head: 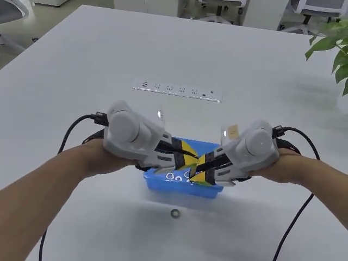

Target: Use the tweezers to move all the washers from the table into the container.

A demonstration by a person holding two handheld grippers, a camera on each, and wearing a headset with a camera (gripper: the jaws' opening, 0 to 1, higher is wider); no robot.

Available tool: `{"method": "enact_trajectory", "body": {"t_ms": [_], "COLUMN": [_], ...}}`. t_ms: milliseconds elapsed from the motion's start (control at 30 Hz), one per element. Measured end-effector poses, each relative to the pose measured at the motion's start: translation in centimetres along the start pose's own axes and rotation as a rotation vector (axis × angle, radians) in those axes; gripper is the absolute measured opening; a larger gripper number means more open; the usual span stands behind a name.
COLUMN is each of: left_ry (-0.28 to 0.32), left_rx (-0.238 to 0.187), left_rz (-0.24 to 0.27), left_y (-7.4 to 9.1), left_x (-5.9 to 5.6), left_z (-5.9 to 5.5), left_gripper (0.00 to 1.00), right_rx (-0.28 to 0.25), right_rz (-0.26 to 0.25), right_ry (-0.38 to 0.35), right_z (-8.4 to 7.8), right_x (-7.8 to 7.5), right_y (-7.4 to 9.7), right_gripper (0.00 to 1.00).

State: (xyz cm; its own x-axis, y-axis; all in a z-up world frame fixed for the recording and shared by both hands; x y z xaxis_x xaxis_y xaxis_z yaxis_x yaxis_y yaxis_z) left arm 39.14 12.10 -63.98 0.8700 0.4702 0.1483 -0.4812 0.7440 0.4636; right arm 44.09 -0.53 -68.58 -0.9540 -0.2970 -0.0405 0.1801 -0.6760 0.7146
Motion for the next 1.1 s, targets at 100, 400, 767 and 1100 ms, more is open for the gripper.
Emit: {"method": "enact_trajectory", "body": {"t_ms": [100,400,767,1100], "left_ry": [0.001,0.001,0.009,0.003], "left_rx": [-0.008,-0.006,-0.007,0.0], "left_rz": [0.005,0.012,0.025,0.034], "left_y": [0.3,0.8,1.7,2.6], "left_x": [0.1,0.2,-0.1,-0.2], "left_z": [0.2,0.5,1.3,2.1], "left_gripper": [0.05,0.05,0.05,0.05], "right_rx": [-0.001,-0.014,-0.028,-0.041], "right_rz": [-0.004,-0.029,-0.073,-0.113], "right_ry": [-0.002,-0.019,-0.049,-0.1], "right_z": [0.2,0.5,0.5,0.4], "right_x": [0.1,0.3,1.4,2.6], "right_y": [0.2,1.0,2.7,3.9], "right_gripper": [0.14,0.21,0.3,0.42]}}
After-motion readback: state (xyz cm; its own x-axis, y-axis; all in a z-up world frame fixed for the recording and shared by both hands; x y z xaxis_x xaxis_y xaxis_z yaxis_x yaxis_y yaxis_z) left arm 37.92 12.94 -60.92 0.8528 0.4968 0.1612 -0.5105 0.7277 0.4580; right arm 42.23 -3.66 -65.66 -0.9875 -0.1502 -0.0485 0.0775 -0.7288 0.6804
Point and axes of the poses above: the centre of the closed fingertips' face, and the gripper's own axes: y roughly backward along the fingers, x roughly to its left, z roughly out of its top, the point moved 10 cm from there along y, roughly backward along the fingers, and after that the axes turned 4 degrees about z, right-handed, at the moved point
